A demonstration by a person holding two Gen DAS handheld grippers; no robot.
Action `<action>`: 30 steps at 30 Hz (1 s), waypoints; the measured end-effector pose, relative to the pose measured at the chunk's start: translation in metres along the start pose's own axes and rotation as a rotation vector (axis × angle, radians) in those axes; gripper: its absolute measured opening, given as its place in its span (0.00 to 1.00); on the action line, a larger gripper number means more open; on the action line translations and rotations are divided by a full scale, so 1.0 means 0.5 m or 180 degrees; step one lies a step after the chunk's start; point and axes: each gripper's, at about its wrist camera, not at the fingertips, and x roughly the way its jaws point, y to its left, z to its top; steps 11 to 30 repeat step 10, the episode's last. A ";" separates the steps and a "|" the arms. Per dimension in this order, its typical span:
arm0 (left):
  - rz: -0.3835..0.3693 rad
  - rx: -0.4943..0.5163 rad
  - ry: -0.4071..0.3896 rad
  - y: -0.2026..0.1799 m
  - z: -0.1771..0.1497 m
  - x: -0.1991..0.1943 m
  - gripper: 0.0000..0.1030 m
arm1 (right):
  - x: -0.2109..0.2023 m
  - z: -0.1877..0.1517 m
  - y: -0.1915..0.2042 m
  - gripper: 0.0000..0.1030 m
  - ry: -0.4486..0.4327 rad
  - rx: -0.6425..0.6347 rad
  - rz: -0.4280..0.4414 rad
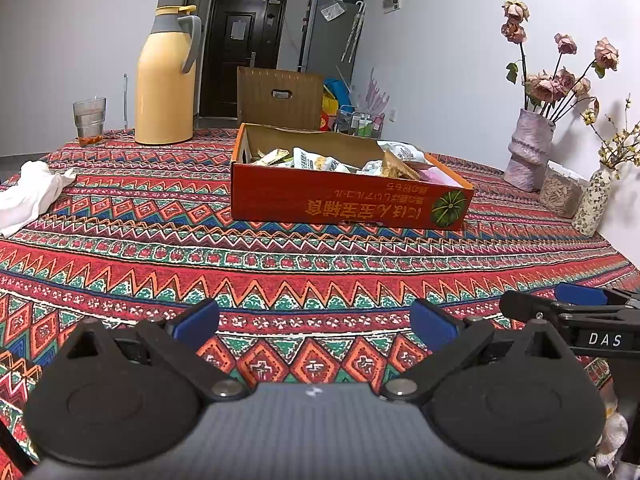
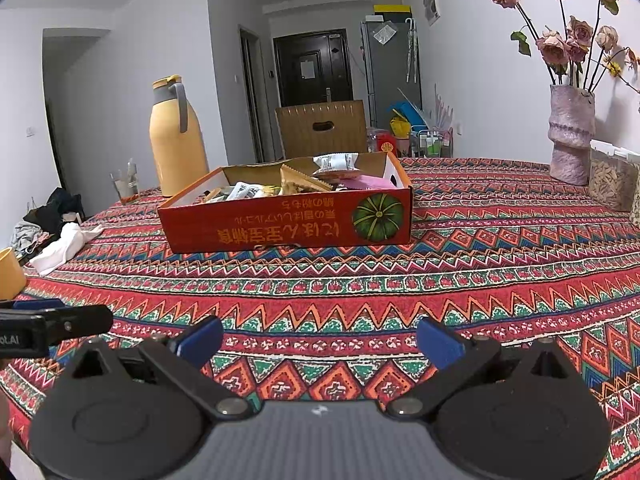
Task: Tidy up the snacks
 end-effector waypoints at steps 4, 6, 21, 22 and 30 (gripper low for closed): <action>-0.0018 0.0010 -0.0009 0.000 0.000 0.000 1.00 | 0.000 0.000 0.000 1.00 0.0002 -0.0001 0.0001; -0.0023 0.0016 -0.0019 -0.001 0.000 -0.001 1.00 | 0.000 0.000 0.000 1.00 0.0005 -0.0001 0.0001; -0.0033 0.0023 -0.0005 0.000 0.000 0.002 1.00 | 0.000 -0.001 0.000 1.00 0.0010 0.0000 0.0002; -0.0033 0.0023 -0.0005 0.000 0.000 0.002 1.00 | 0.000 -0.001 0.000 1.00 0.0010 0.0000 0.0002; -0.0033 0.0023 -0.0005 0.000 0.000 0.002 1.00 | 0.000 -0.001 0.000 1.00 0.0010 0.0000 0.0002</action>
